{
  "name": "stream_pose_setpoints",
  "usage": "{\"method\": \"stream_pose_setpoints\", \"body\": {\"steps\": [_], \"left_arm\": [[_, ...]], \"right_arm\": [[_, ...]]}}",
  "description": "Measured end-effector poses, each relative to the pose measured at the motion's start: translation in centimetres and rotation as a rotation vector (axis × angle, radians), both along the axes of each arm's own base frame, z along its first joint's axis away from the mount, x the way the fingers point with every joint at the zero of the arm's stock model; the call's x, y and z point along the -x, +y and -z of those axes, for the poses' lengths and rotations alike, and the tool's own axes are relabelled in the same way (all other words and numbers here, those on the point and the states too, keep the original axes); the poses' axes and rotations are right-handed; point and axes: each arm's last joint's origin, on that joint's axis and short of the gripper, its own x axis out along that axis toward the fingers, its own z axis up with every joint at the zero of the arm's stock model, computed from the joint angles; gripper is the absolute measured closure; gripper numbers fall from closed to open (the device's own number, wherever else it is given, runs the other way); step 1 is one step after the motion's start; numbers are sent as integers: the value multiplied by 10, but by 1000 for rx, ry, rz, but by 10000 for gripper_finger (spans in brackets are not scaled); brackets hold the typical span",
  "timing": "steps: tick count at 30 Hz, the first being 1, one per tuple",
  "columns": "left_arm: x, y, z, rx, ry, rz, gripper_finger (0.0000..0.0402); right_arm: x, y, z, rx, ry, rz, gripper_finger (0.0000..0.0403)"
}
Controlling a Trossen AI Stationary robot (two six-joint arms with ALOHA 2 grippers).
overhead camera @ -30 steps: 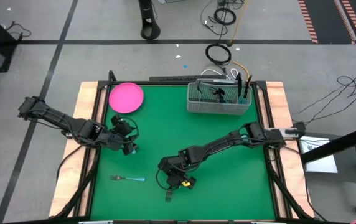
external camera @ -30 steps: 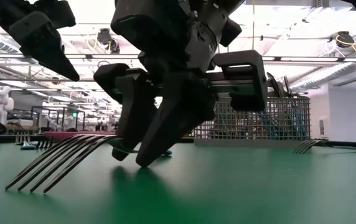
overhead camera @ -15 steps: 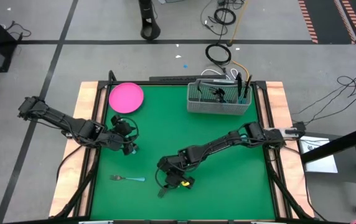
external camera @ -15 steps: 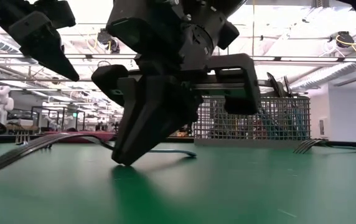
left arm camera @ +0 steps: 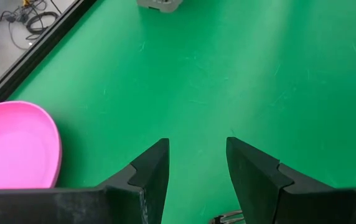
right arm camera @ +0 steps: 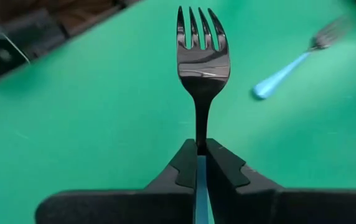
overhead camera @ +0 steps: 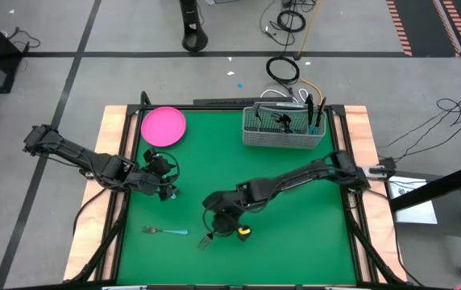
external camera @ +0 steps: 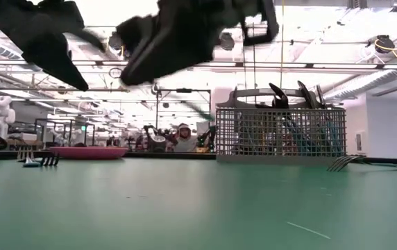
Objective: Sort silverware
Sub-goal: Put the bottom right black fork into the cutlery rack with the other black fork
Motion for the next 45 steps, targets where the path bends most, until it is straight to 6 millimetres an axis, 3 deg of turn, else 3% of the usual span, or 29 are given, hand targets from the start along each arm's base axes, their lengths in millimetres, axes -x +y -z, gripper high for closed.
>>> {"method": "stream_pose_setpoints", "body": {"steps": [10, 17, 22, 27, 31, 39, 45], "left_arm": [[0, 0, 0, 4, -4, 0, 240], [0, -1, 0, 35, -6, -5, 240], [0, -1, 0, 36, -7, -6, 240], [-3, -2, -1, 44, -30, -4, 240], [-6, -3, -1, 32, -40, 18, 240], [-12, -5, -2, -16, -42, 75, 240], [-12, -5, -2, -33, -38, 92, 240]], "right_arm": [[43, -45, -84, -56, 12, 147, 401], [93, -72, -105, -22, -193, 264, 402], [137, -102, -103, -62, -469, 352, 402], [178, -139, -92, -65, -848, 642, 402], [197, -158, -84, -62, -1092, 851, 403], [191, -190, -60, 40, -1075, 1158, 403], [179, -207, -43, 45, -1158, 1201, 403]]}}
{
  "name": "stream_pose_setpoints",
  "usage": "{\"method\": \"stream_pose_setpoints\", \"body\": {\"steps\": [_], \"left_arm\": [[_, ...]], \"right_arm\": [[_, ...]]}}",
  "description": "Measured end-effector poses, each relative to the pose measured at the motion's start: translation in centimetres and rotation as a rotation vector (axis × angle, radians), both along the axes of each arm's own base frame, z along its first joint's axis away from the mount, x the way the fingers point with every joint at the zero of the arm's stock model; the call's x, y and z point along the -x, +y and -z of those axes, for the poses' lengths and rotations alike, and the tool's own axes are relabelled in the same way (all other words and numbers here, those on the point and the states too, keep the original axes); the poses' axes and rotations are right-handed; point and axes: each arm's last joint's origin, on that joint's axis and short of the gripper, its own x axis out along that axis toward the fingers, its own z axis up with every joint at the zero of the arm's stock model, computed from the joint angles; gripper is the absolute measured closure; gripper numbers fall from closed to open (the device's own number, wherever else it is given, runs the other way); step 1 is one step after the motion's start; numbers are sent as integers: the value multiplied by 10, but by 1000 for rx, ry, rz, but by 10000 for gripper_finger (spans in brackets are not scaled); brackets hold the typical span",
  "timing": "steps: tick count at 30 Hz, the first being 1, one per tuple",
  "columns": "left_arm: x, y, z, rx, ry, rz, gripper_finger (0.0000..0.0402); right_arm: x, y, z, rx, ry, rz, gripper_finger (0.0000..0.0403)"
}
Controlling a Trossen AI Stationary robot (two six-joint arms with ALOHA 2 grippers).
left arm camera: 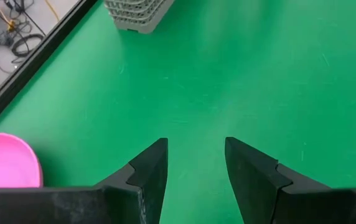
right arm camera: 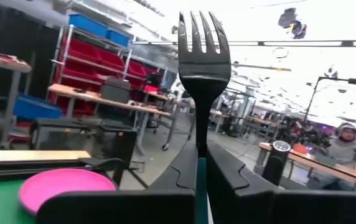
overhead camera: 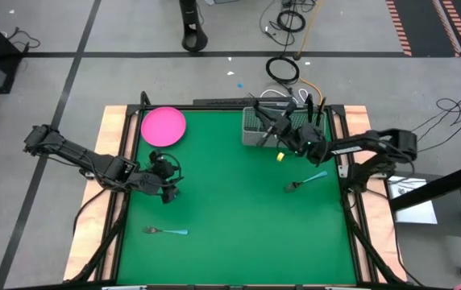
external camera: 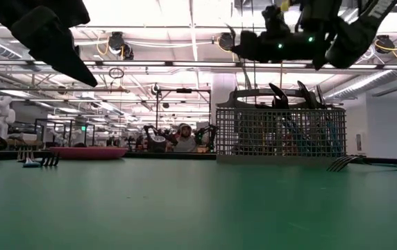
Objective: Sort silverware
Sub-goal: Put the bottom right black fork into the cutlery rack with the other black fork
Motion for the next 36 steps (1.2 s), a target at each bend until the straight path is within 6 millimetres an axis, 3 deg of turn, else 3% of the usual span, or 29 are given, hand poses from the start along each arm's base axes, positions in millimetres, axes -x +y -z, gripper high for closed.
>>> {"method": "stream_pose_setpoints", "body": {"steps": [6, 20, 36], "left_arm": [[0, 0, 0, -10, 5, 9, 240], [0, -1, 0, 10, 10, 22, 240], [0, -1, 0, 13, 10, 22, 240]], "right_arm": [[-6, -13, 19, -43, -9, 70, 403], [-15, -18, 52, -124, 35, 194, 403], [-19, 0, 62, -188, 101, 326, 403]]}}
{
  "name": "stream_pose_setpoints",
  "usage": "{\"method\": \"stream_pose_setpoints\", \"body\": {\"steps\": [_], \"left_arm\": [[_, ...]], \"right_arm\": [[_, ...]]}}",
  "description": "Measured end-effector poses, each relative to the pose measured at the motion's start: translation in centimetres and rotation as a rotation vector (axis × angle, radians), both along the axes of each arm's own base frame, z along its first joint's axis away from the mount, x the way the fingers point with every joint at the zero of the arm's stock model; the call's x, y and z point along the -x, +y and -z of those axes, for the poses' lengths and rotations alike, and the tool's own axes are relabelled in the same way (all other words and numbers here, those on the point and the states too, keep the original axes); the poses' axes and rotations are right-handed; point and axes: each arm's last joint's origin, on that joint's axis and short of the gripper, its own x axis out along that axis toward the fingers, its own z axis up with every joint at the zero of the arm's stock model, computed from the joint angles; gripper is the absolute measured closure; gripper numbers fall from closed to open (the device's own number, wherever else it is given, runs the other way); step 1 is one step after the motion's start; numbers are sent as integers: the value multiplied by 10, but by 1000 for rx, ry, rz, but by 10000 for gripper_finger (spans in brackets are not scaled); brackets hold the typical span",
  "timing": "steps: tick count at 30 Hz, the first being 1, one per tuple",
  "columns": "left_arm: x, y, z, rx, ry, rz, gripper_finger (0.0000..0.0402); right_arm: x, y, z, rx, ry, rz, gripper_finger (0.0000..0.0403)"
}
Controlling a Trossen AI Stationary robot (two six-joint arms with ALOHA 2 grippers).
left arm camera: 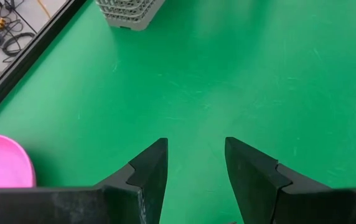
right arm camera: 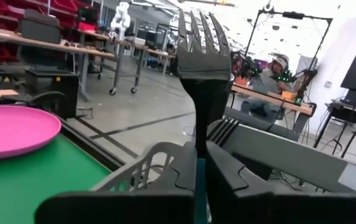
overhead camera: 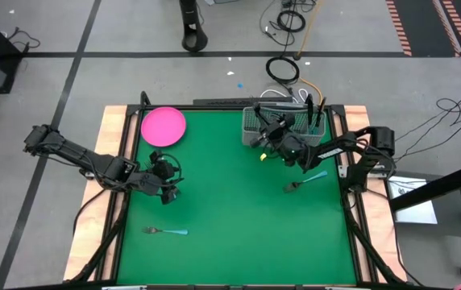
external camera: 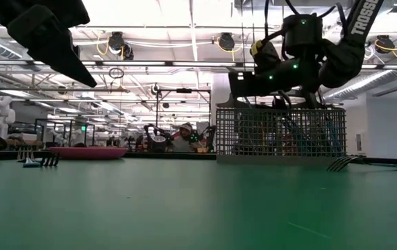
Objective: Sort silverware
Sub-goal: Put the bottom right black fork into the cutlery rack with the other black fork, then put the top left black fork into the cutlery rack with the other black forks
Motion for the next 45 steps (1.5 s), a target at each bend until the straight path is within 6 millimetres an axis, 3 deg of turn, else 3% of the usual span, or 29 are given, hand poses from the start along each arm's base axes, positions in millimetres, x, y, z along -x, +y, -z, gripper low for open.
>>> {"method": "stream_pose_setpoints", "body": {"steps": [23, 27, 35, 45], "left_arm": [[0, 0, 0, 20, -3, -8, 240], [0, 0, 0, 19, -3, -7, 240], [0, 0, 0, 18, -2, -6, 240], [-2, -1, -2, 32, -29, -10, 240]], "right_arm": [[2, 1, -6, 22, -7, 61, 285], [7, 8, -18, 61, 57, 142, 278], [17, 29, -54, 146, 40, 99, 277], [22, 62, -79, 201, -53, -184, 277]]}}
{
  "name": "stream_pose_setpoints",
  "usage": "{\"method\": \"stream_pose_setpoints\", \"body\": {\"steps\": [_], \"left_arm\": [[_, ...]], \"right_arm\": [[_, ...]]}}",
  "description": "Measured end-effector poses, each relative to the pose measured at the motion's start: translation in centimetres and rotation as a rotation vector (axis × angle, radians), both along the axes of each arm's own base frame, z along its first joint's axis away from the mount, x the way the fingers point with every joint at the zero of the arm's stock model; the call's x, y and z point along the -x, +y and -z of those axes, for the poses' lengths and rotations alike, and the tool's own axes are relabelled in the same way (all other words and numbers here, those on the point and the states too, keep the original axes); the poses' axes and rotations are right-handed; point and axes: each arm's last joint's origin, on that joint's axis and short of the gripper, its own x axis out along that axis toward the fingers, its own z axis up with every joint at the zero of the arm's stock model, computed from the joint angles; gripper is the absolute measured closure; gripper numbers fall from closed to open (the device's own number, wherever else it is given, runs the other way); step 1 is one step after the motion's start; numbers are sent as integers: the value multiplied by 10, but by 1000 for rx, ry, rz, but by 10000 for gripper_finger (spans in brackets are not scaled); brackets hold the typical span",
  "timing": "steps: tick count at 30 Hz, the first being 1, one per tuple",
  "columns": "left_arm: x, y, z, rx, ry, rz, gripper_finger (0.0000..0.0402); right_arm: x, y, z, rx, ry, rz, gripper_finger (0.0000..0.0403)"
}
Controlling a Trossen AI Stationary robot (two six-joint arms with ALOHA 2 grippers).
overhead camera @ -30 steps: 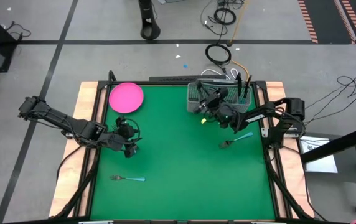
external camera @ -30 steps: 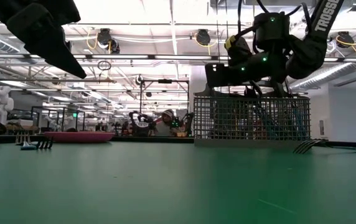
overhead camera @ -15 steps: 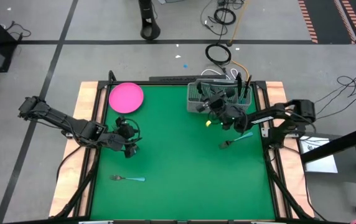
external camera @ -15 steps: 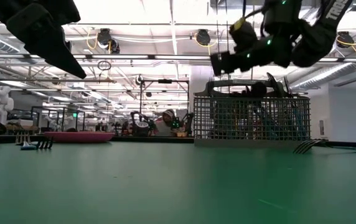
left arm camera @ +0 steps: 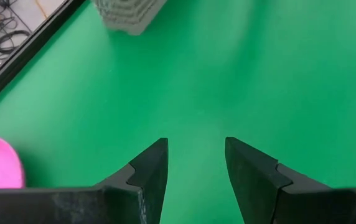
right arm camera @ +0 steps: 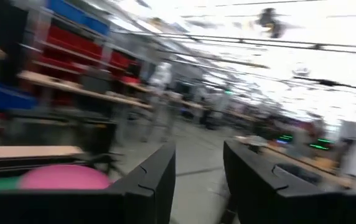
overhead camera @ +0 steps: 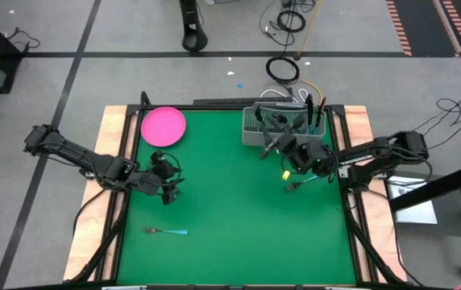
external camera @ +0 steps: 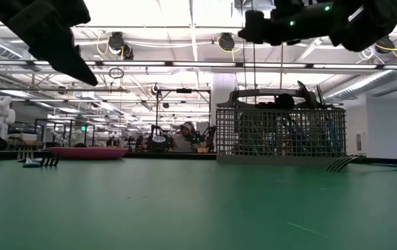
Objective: Sort silverware
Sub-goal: Put the top left black fork into the cutlery rack with the other black forks
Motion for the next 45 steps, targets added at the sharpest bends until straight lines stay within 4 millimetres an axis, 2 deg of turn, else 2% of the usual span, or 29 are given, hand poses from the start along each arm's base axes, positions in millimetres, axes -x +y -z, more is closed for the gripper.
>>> {"method": "stream_pose_setpoints", "body": {"steps": [3, 7, 13, 16, 19, 23, 28, 34, 45], "left_arm": [[-4, -2, -4, 29, -54, 18, 240], [-3, -5, -2, 97, 2, 135, 240], [3, 3, 0, 172, 248, 107, 240], [-7, 10, -8, 117, 361, 128, 240], [-23, 16, -9, 16, 477, 237, 240], [-32, 25, 12, -46, 729, 384, 240], [-38, 32, 42, -37, 954, 426, 240], [-45, 36, 58, 28, 1030, 424, 240], [-47, 50, 67, 43, 1012, 411, 240]], "right_arm": [[1, 9, -2, -33, 3, -120, 277], [4, 18, -1, -113, 49, -269, 277], [5, 29, 6, -239, 86, -450, 277], [3, 34, 8, -262, 89, -545, 277], [2, 39, 10, -281, 95, -605, 277], [1, 47, 13, -293, 122, -646, 277], [2, 54, 15, -259, 170, -665, 277], [3, 59, 19, -257, 223, -675, 277], [3, 62, 22, -273, 248, -681, 277]]}}
